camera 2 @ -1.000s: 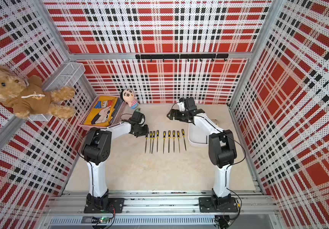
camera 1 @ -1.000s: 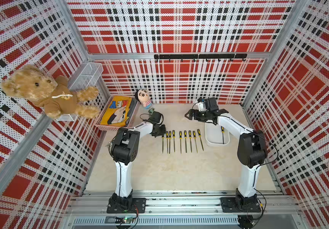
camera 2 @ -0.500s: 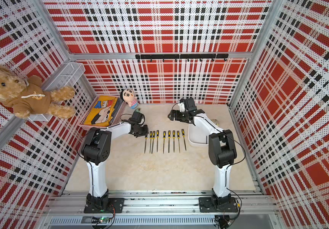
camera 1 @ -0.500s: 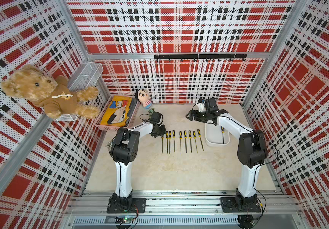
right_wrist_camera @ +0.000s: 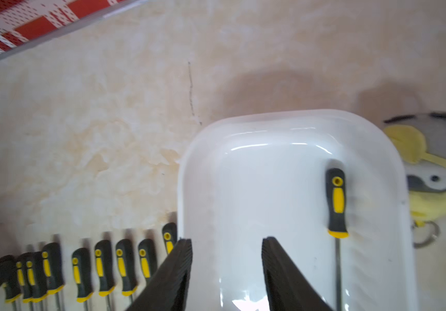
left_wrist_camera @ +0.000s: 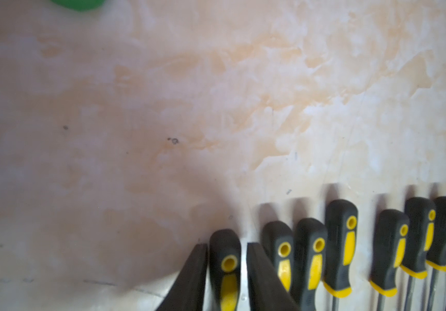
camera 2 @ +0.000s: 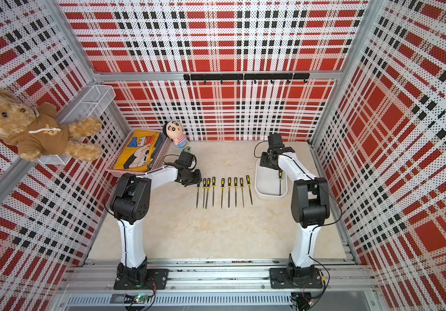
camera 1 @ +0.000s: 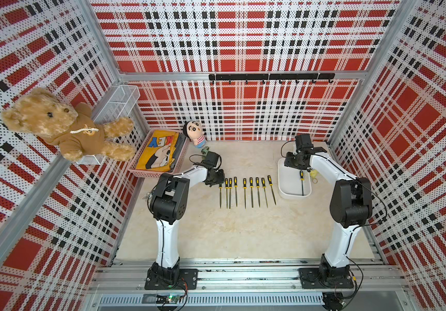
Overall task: Take the file tool out of the storage box
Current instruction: Place the file tool at the center of the board, then pick up the file tool from the storage box.
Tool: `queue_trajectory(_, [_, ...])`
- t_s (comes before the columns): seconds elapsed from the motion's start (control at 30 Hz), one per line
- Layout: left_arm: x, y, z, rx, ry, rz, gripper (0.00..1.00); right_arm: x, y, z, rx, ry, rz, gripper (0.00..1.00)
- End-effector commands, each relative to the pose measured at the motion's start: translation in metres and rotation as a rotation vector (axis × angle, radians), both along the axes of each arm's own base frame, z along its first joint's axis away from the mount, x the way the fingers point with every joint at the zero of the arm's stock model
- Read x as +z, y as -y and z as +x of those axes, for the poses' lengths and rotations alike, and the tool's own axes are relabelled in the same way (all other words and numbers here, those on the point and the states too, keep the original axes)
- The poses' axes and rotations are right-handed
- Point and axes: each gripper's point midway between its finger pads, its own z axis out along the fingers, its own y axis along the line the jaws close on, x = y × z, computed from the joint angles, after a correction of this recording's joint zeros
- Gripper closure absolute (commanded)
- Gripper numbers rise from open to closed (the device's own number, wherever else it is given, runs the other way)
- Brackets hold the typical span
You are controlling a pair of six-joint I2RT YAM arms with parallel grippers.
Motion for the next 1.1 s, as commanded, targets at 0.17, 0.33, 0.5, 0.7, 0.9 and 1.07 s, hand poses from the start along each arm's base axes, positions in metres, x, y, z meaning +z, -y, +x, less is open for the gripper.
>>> queue_trajectory(0.17, [0.027, -0.019, 0.011, 0.041, 0.06, 0.074, 0.66, -0.037, 0.041, -0.024, -0.058, -0.171, -0.223, 0.44])
queue_trajectory(0.33, [0.061, -0.035, 0.026, 0.076, 0.137, 0.07, 0.66, -0.05, 0.054, -0.025, -0.1, -0.202, -0.28, 0.42])
queue_trajectory(0.5, [0.075, -0.04, 0.03, 0.071, 0.171, 0.076, 0.66, -0.068, 0.059, -0.027, -0.112, -0.211, -0.227, 0.41])
queue_trajectory(0.7, [0.073, -0.04, 0.028, 0.061, 0.164, 0.083, 0.66, -0.081, 0.062, -0.026, -0.125, -0.208, -0.183, 0.4])
queue_trajectory(0.9, [0.071, -0.042, 0.025, 0.065, 0.157, 0.09, 0.65, -0.098, 0.061, -0.028, -0.133, -0.228, -0.167, 0.4])
queue_trajectory(1.07, [0.075, -0.043, 0.025, 0.068, 0.165, 0.098, 0.65, -0.113, 0.058, -0.034, -0.143, -0.247, -0.144, 0.41])
